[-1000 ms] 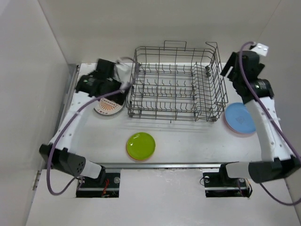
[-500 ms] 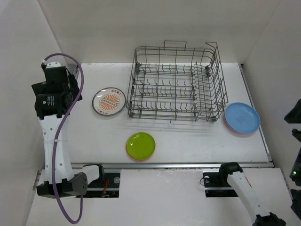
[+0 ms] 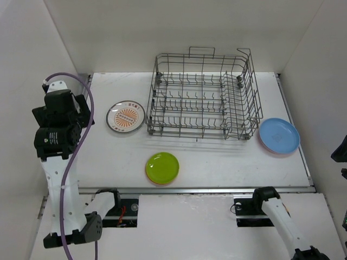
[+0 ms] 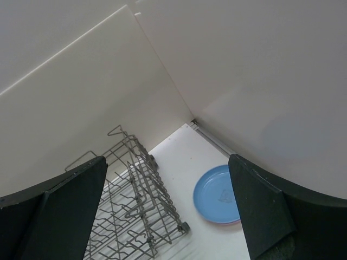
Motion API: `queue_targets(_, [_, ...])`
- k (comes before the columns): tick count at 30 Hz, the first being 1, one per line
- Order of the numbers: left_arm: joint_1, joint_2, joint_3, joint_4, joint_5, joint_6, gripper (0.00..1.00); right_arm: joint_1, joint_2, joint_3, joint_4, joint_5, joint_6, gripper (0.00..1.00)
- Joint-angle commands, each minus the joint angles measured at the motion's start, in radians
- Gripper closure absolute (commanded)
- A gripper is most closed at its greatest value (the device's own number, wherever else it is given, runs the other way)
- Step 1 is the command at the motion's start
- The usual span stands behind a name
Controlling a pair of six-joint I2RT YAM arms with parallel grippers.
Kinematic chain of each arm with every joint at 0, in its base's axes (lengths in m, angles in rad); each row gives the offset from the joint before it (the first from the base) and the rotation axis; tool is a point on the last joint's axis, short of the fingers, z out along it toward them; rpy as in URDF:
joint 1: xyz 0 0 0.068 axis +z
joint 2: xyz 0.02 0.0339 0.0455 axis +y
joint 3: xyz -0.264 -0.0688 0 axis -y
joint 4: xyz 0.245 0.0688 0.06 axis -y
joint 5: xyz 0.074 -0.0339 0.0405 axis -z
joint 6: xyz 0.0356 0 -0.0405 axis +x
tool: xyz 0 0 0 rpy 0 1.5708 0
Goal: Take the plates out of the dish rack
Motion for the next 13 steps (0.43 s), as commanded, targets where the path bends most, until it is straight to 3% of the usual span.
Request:
queue_targets(1, [0.001,-0.041,-0.019,-0.014,0.015,0.0,0.0,0.001,-0.013,0.026,-0.079,0.014,-0.014,0.01])
queue_targets(13, [0.001,-0.074,-0.051,-0.014,0.024,0.018,0.0,0.001,-0.022,0.017,-0.2,0.034,0.018,0.01])
